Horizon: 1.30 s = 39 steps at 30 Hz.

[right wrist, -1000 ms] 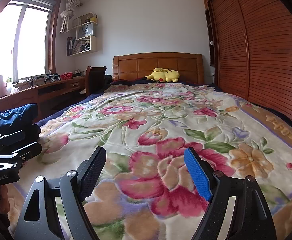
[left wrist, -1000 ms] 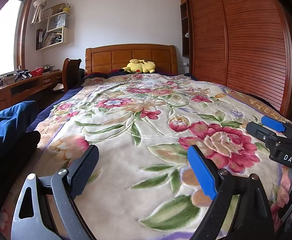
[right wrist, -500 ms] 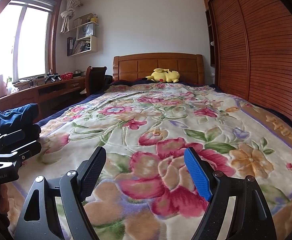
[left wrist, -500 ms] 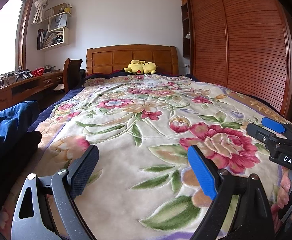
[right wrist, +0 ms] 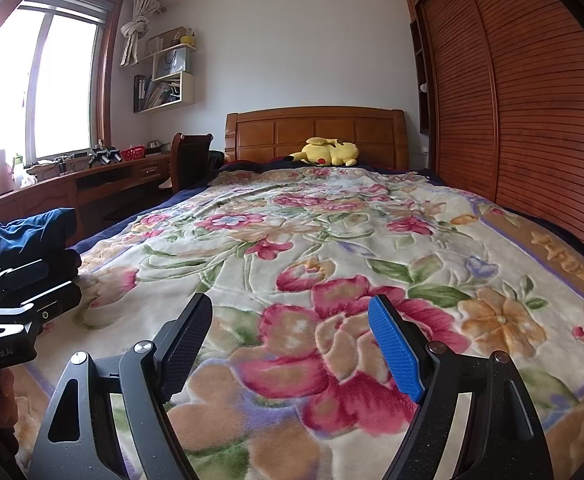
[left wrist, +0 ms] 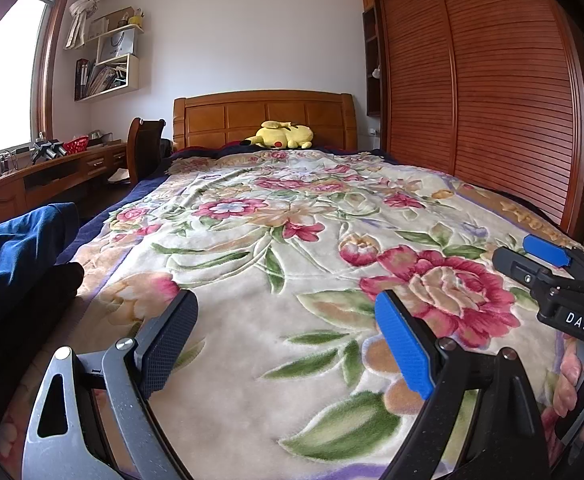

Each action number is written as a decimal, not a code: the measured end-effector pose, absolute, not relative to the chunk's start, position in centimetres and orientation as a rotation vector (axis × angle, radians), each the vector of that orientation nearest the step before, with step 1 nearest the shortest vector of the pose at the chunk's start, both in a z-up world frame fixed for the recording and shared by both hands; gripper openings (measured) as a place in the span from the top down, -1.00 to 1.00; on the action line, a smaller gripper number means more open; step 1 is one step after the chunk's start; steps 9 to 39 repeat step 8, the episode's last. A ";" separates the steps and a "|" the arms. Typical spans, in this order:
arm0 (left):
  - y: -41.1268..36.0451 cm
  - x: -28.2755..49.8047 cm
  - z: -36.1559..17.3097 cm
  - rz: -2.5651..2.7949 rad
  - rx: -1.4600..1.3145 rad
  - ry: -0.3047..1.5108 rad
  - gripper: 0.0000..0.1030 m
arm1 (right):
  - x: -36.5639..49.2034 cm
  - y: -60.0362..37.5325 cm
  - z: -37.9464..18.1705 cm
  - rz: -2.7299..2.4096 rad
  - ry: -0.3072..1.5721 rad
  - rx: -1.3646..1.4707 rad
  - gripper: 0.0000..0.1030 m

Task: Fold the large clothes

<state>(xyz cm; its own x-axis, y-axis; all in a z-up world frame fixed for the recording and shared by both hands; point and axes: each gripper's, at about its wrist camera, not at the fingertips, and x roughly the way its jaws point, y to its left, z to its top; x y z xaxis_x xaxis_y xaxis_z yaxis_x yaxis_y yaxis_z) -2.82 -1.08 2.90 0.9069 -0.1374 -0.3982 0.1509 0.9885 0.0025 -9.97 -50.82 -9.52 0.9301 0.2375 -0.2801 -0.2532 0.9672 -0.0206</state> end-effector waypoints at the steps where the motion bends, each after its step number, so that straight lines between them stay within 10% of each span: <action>1: -1.1 -2.8 2.8 -0.146 0.035 0.410 -0.76 | -10.0 -50.8 -9.5 0.251 0.280 -0.057 -0.59; 39: -0.9 -2.8 3.1 -0.147 0.034 0.410 -0.76 | -10.0 -50.9 -9.5 0.252 0.280 -0.057 -0.59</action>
